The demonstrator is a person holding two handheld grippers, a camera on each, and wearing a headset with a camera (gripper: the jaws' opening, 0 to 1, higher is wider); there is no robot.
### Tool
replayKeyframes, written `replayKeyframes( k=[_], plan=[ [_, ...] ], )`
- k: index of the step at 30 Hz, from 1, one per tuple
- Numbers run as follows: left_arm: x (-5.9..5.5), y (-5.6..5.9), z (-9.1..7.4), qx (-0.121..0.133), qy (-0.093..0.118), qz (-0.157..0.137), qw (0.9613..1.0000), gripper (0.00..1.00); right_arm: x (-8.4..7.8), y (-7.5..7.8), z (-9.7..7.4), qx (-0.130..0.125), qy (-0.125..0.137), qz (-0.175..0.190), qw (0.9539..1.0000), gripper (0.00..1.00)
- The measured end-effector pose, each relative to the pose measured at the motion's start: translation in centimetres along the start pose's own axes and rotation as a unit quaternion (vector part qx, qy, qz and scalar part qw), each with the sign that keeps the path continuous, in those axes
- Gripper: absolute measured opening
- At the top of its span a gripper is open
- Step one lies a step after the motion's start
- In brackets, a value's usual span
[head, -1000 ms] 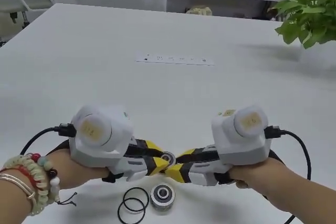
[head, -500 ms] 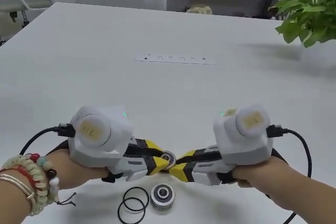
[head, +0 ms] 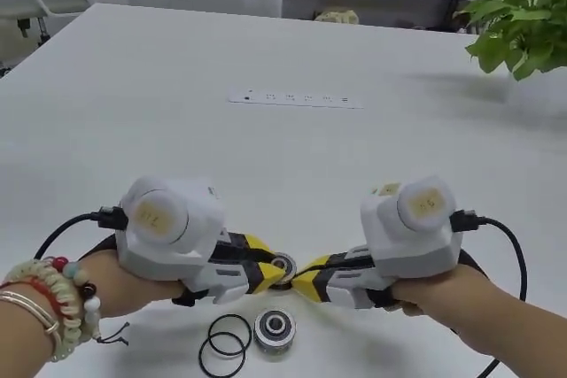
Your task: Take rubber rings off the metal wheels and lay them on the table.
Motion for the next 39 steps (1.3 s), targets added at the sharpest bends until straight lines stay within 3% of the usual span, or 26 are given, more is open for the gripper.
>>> replayKeyframes(
  k=[10, 17, 21, 23, 28, 32, 35, 39],
  plan=[
    [0.0, -0.1, 0.0, 0.000, 0.000, 0.000, 1.0000, 0.08, 0.1, 0.2, -0.1, -0.005, -0.004, 0.013, 0.9999, 0.00],
    [0.0, -0.1, 0.0, 0.000, -0.001, 0.001, 1.0000, 0.08, 0.2, 0.5, -0.3, -0.015, -0.010, 0.048, 0.9987, 0.00],
    [0.0, -0.1, 0.0, 0.000, -0.001, 0.001, 1.0000, 0.07, 0.3, 0.8, -0.6, -0.025, -0.005, 0.064, 0.9976, 0.00],
    [0.0, -0.1, 0.0, 0.001, -0.001, 0.001, 1.0000, 0.07, 0.7, 0.8, -0.8, -0.019, 0.014, 0.090, 0.9956, 0.00],
    [0.0, 0.0, 0.0, 0.000, -0.001, 0.000, 1.0000, 0.07, 0.6, 0.7, -0.7, -0.023, 0.006, 0.075, 0.9969, 0.00],
    [0.0, 0.0, 0.0, -0.001, -0.002, 0.002, 1.0000, 0.07, 1.0, 0.4, -0.9, -0.009, 0.022, 0.110, 0.9937, 0.00],
    [0.0, 0.0, 0.0, -0.001, -0.002, 0.003, 1.0000, 0.08, 1.0, 0.3, -0.8, -0.016, 0.015, 0.090, 0.9957, 0.00],
    [0.0, 0.0, 0.0, -0.001, -0.002, 0.003, 1.0000, 0.08, 1.1, 0.2, -0.8, -0.014, 0.017, 0.090, 0.9957, 0.00]
  ],
)
Point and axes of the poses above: the centre of the closed fingertips' face, and the gripper's own axes: z roughly forward along the fingers, y roughly to its right, x roughly out of its top, the point moved 7 cm from there along -z, roughly backward along the fingers, and after that the axes turned 6 degrees about -z, right-handed, at the moved point
